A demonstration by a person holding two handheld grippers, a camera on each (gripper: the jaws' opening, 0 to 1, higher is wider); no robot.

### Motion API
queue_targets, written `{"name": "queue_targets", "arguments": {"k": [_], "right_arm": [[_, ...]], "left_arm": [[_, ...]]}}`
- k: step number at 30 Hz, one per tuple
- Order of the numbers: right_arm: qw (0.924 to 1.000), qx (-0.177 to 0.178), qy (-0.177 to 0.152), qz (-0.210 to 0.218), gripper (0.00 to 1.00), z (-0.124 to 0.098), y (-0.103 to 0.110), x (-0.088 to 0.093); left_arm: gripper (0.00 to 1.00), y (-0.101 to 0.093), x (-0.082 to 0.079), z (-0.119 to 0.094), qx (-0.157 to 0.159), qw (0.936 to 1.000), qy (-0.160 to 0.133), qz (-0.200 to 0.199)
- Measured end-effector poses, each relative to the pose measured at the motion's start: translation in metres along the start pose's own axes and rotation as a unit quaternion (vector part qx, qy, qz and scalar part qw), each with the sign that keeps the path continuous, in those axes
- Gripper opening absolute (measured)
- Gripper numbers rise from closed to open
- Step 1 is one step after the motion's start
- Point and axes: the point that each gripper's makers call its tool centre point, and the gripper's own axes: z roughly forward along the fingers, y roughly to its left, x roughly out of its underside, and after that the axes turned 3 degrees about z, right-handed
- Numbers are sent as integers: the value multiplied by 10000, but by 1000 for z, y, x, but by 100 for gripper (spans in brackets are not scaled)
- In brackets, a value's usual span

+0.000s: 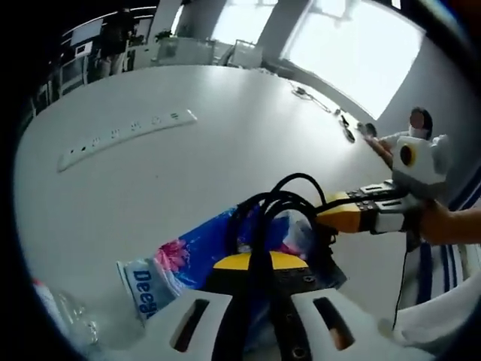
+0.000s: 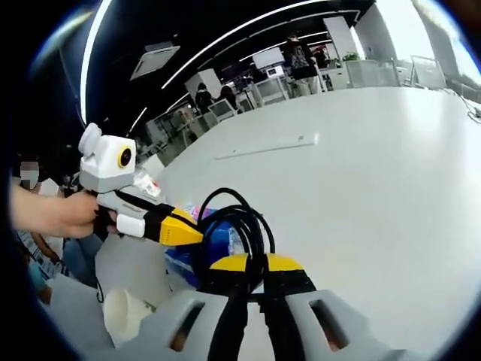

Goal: Arrange the tabletop items into an orderly group along one side of the table until the central work area is clear of visible clutter.

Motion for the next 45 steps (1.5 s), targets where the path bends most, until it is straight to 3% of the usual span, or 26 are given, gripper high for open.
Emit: {"name": "queue_targets", "arguments": {"k": [18, 25, 36, 45], "right_arm": [[9993, -92, -337, 162, 1, -23, 14, -28], [9987, -98, -480, 170, 1, -38, 18, -37], [9980, 39, -595, 221, 1, -62, 9, -40], [9976, 157, -610, 280, 1, -77, -6, -35]], "left_arm": [[1, -9, -27, -19, 31, 9994, -340, 15], [1, -22, -38, -26, 92, 9991, -394, 117], [1, -44, -49, -21, 249, 9984, -356, 358], [1, -65, -47, -11, 397, 9980, -235, 443]]}}
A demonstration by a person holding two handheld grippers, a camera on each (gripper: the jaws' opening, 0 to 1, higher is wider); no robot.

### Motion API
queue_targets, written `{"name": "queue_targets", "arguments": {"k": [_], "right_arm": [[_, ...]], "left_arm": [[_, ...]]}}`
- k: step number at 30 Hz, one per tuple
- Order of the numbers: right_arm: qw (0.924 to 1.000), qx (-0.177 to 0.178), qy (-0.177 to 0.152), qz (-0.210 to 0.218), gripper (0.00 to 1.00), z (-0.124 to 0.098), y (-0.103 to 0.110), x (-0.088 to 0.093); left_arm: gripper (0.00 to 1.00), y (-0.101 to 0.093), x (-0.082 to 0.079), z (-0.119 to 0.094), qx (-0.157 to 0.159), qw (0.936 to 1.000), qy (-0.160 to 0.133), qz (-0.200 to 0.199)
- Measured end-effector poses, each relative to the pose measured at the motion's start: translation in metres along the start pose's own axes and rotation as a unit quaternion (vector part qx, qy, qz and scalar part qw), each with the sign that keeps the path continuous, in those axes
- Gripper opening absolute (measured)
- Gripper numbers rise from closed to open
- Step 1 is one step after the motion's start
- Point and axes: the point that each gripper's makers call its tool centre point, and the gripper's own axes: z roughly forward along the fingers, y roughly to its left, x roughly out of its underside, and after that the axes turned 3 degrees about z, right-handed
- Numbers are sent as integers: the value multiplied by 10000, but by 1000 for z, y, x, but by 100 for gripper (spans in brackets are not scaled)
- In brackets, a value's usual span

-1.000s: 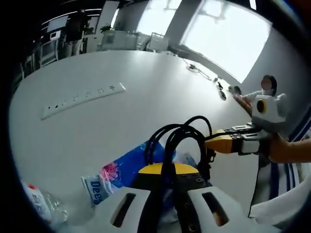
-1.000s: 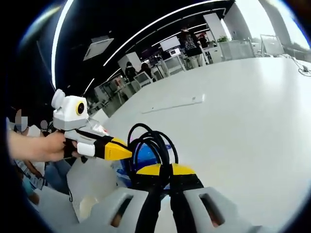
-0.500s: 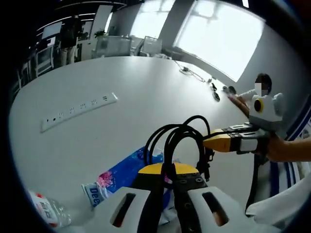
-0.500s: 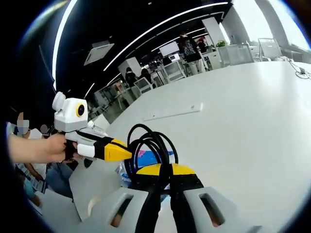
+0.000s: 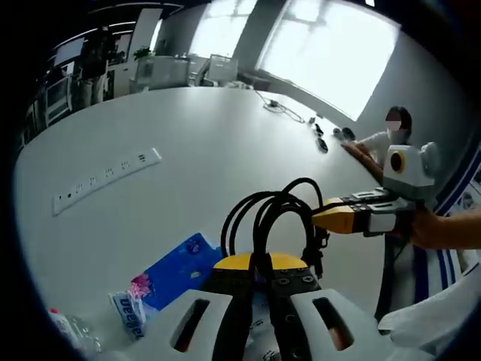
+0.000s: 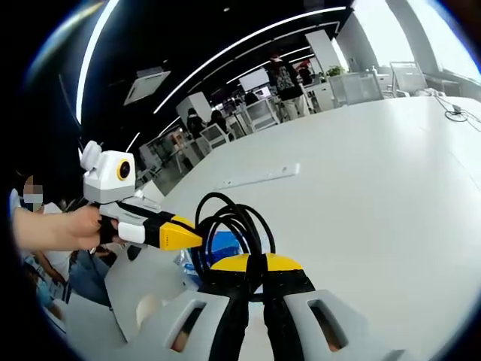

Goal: Arrange the tabletop items into an orderly group along one side of the table until the central work area is clear of visible clutter.

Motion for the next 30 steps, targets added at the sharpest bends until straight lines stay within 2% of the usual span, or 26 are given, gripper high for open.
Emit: {"name": "queue_targets", "arguments": {"k": [5, 15, 22, 30], "right_arm": [[10000, 76, -10, 29, 1, -7, -8, 2], [9995, 248, 110, 140, 1, -22, -28, 19], [9991, 334, 193, 189, 1, -29, -39, 27], [9984, 417, 300, 242, 1, -34, -48, 37]], "left_arm": [[1, -8, 2, 8, 74, 9999, 85, 30], [2, -25, 16, 31, 310, 9986, 407, 148], [2, -37, 23, 41, 428, 9976, 519, 180], [2, -42, 33, 53, 556, 9960, 672, 196]]}}
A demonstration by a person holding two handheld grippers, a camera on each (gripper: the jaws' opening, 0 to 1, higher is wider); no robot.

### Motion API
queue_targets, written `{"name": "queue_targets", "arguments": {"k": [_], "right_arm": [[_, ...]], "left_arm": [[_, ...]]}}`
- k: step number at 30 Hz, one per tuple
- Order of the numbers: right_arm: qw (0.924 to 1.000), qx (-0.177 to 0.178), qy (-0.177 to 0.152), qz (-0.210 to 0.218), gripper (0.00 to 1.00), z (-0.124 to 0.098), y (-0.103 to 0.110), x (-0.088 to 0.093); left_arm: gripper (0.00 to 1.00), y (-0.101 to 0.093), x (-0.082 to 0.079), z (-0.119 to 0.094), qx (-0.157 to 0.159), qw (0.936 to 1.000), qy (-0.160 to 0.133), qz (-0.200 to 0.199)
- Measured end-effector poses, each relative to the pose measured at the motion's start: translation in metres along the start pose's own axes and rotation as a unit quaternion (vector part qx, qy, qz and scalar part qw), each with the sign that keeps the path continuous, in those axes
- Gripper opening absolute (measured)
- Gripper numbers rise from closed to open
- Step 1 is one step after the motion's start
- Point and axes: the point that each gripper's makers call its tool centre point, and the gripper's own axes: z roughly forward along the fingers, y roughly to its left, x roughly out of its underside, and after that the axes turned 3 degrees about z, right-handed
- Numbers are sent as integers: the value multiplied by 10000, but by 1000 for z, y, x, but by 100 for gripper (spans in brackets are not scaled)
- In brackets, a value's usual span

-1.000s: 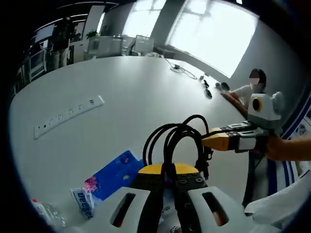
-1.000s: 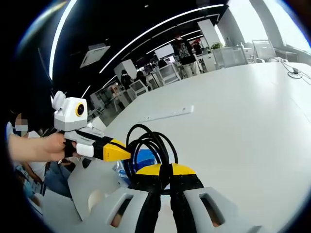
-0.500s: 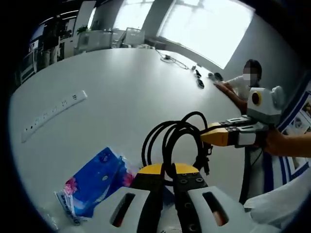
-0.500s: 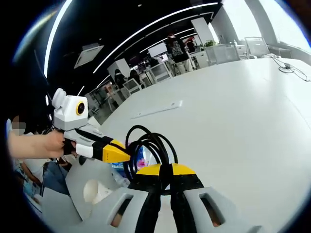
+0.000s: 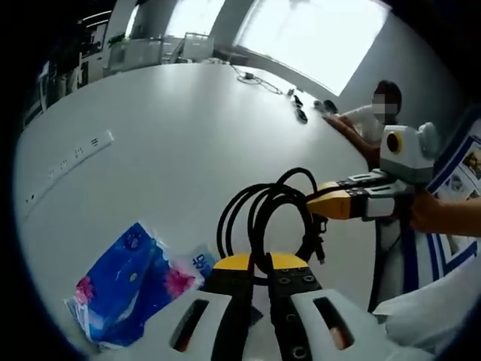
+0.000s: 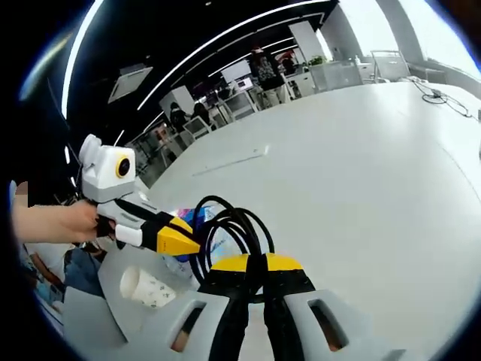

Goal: Arrange the tabletop items into an orderly group along one side of the table until the central work area is clear of visible clutter.

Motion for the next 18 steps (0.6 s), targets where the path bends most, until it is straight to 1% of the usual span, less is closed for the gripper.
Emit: {"name": "queue_targets", "arguments": {"k": [6, 18], "right_arm": [[9999, 44, 77, 81, 1, 2, -5, 9], [9995, 140, 197, 198, 2, 7, -17, 22]], "left_arm": [[2, 1, 9, 8, 22, 9999, 98, -26], [2, 2, 15, 22, 21, 9997, 218, -99]]}}
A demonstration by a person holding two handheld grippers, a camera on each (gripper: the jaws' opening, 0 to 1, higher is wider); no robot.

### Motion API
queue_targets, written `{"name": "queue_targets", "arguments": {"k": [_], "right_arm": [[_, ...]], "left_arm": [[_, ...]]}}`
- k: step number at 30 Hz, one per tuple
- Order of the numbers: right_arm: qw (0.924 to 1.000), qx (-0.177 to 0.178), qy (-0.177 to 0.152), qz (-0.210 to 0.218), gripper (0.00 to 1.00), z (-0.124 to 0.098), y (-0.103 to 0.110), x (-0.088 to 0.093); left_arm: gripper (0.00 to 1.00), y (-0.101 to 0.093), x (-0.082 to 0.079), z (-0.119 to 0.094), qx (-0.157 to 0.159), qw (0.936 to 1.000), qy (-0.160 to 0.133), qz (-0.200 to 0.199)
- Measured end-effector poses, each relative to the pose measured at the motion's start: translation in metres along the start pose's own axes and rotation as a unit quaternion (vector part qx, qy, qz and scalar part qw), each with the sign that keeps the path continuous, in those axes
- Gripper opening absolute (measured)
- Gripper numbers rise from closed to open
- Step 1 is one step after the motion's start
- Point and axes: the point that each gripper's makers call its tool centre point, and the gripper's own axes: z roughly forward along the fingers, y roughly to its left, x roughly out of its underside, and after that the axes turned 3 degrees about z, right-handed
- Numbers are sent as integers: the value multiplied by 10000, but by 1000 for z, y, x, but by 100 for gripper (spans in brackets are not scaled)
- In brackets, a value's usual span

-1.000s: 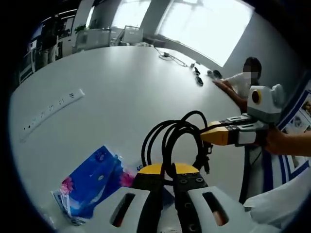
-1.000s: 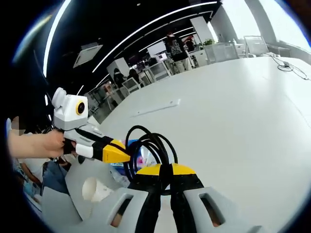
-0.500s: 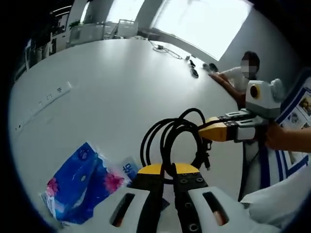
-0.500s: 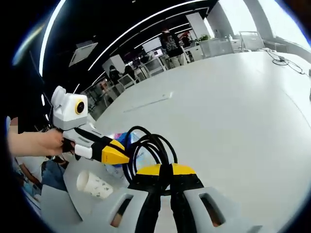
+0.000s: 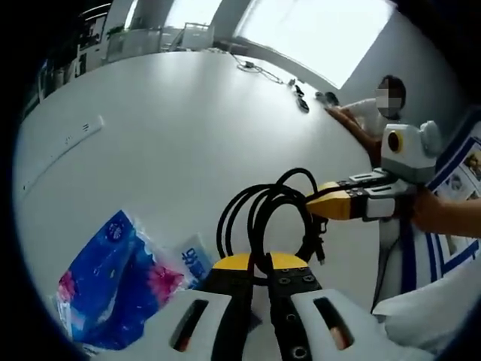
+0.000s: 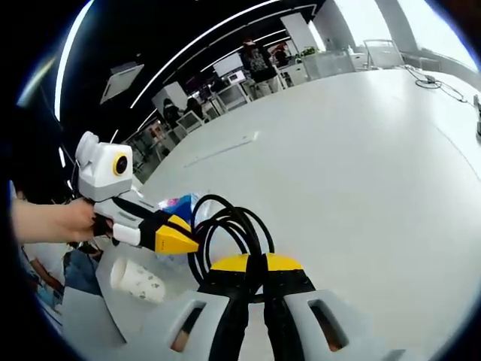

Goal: Arrange the tabletop items into an orderly group along one side of the table until the central work area is clear of visible clutter.

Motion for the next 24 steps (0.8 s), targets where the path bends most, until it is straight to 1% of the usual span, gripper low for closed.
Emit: {"name": "queue_targets", "arguments": {"k": [5, 8, 12, 16, 19, 24], "right_arm": [[9999, 65, 113, 36, 2, 4, -7, 6], [9998, 89, 183, 29, 2, 6, -9, 11], [9996, 121, 218, 97, 2, 8, -13, 15], [9993, 154, 302, 131, 2, 11, -15, 19], [9993, 168, 324, 122, 2, 13, -16, 20], [9989, 172, 382, 206, 2, 15, -20, 21]], "left_arm": [[2, 0, 4, 5, -17, 10000, 78, -40], [2, 0, 9, 9, -23, 9999, 138, -39], [2, -2, 8, 9, -37, 9998, 169, -37], [3, 1, 9, 12, -74, 9997, 219, 12], [3, 4, 12, 14, -112, 9996, 251, -10], [3, 5, 11, 16, -127, 9996, 252, -26]]}}
